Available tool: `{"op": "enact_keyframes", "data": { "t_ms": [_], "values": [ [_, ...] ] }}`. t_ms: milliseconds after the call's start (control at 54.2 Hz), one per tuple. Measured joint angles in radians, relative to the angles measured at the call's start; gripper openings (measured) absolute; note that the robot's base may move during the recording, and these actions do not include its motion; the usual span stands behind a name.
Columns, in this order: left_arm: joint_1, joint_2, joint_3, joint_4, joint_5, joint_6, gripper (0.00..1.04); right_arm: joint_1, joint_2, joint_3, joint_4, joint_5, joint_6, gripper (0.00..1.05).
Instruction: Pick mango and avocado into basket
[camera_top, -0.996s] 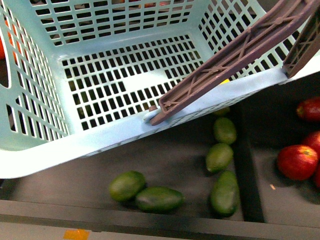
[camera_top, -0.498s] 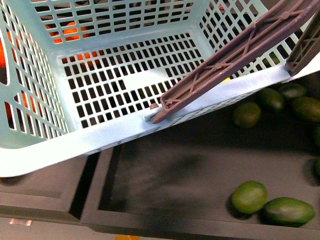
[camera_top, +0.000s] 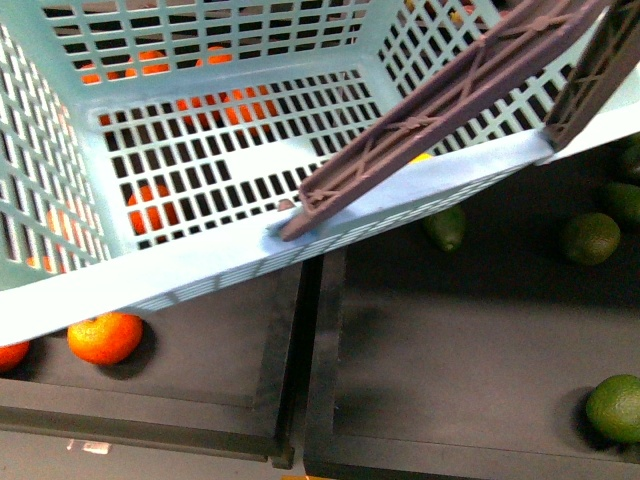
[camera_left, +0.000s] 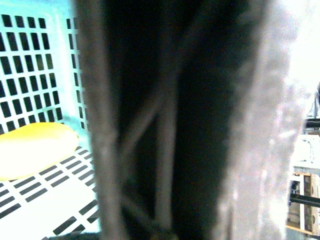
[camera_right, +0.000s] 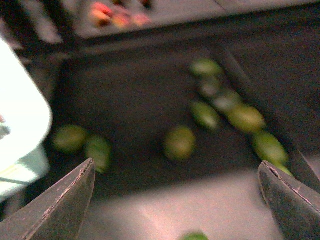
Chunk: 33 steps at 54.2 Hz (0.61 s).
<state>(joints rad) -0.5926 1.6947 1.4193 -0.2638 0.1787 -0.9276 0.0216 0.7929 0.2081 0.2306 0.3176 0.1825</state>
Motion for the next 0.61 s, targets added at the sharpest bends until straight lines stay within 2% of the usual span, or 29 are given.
{"op": "enact_keyframes", "data": {
  "t_ms": [37, 111, 258, 406, 609],
  "values": [
    [-0.002, 0.0, 0.0, 0.0, 0.002, 0.0, 0.13, -0.018, 0.042, 0.034, -0.081, 0.039, 0.041, 0.96],
    [-0.006, 0.0, 0.0, 0.0, 0.008, 0.0, 0.13, -0.081, 0.135, 0.049, -0.098, 0.019, 0.07, 0.96],
    [-0.01, 0.0, 0.0, 0.0, 0.015, -0.004, 0.13, -0.295, 0.437, 0.102, 0.132, -0.128, 0.002, 0.96],
    [-0.009, 0.0, 0.0, 0.0, 0.003, -0.006, 0.13, -0.489, 0.822, 0.221, 0.367, -0.248, -0.172, 0.96],
    [-0.008, 0.0, 0.0, 0.0, -0.001, 0.0, 0.13, -0.569, 1.095, 0.385, 0.362, -0.3, -0.362, 0.96]
  ]
}}
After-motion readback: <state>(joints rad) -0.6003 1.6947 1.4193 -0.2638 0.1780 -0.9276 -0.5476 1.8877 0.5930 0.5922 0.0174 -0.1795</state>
